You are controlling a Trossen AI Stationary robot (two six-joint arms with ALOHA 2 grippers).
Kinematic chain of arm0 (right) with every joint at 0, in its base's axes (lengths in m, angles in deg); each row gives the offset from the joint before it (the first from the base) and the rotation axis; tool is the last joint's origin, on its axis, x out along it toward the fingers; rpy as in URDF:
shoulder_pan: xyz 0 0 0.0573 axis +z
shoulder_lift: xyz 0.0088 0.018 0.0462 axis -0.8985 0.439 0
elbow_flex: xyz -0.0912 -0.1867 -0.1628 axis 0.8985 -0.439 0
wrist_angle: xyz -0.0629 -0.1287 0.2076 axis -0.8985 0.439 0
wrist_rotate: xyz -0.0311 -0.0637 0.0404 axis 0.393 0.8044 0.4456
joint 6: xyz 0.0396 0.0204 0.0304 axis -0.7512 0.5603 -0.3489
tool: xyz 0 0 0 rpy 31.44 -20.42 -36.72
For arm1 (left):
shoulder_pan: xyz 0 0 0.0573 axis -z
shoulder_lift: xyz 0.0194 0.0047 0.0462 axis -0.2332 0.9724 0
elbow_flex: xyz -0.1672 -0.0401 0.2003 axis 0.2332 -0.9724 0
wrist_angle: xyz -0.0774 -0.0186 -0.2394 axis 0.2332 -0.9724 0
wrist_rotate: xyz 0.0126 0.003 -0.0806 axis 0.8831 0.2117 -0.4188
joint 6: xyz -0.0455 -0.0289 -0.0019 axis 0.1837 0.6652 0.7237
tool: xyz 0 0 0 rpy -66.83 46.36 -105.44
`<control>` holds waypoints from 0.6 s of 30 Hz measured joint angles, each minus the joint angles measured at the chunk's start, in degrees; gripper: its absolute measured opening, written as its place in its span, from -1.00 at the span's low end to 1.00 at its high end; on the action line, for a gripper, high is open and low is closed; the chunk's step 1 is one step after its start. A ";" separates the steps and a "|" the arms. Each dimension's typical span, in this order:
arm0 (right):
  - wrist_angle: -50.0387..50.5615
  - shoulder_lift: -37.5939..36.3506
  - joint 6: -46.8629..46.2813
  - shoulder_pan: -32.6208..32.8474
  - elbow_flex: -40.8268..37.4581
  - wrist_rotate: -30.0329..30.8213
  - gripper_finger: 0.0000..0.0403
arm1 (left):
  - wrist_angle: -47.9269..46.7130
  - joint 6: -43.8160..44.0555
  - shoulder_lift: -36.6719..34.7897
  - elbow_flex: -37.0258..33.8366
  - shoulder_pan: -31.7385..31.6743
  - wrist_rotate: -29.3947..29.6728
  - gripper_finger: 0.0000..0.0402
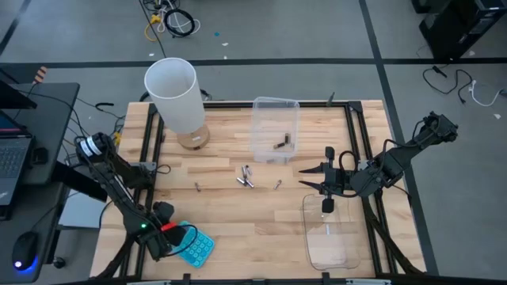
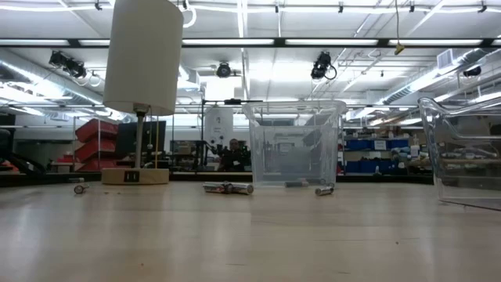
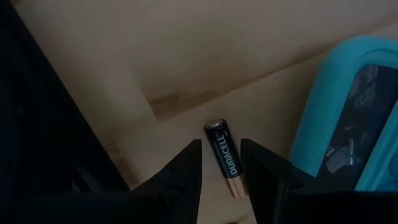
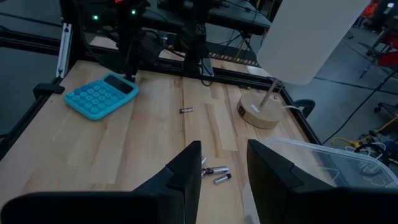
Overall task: Sort batteries
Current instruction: Put the brown battery into the top transparent bin
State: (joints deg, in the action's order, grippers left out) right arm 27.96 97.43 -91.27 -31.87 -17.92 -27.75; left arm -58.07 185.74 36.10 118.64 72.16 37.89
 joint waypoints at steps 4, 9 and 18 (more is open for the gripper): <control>0.00 0.00 0.00 0.00 0.00 -0.31 -0.43 | 0.39 0.00 1.14 -0.51 0.21 0.05 -0.44; 0.02 0.00 0.00 0.00 0.00 -0.37 -0.43 | 2.55 -0.06 1.83 -1.63 0.68 0.07 -0.44; 0.02 0.00 0.00 0.00 0.00 -0.39 -0.43 | 4.22 -0.27 1.72 -2.88 0.67 0.07 -0.44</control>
State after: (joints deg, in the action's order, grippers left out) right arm 27.99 97.43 -91.27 -31.87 -17.92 -28.14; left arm -53.86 185.47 37.82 115.76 72.83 37.96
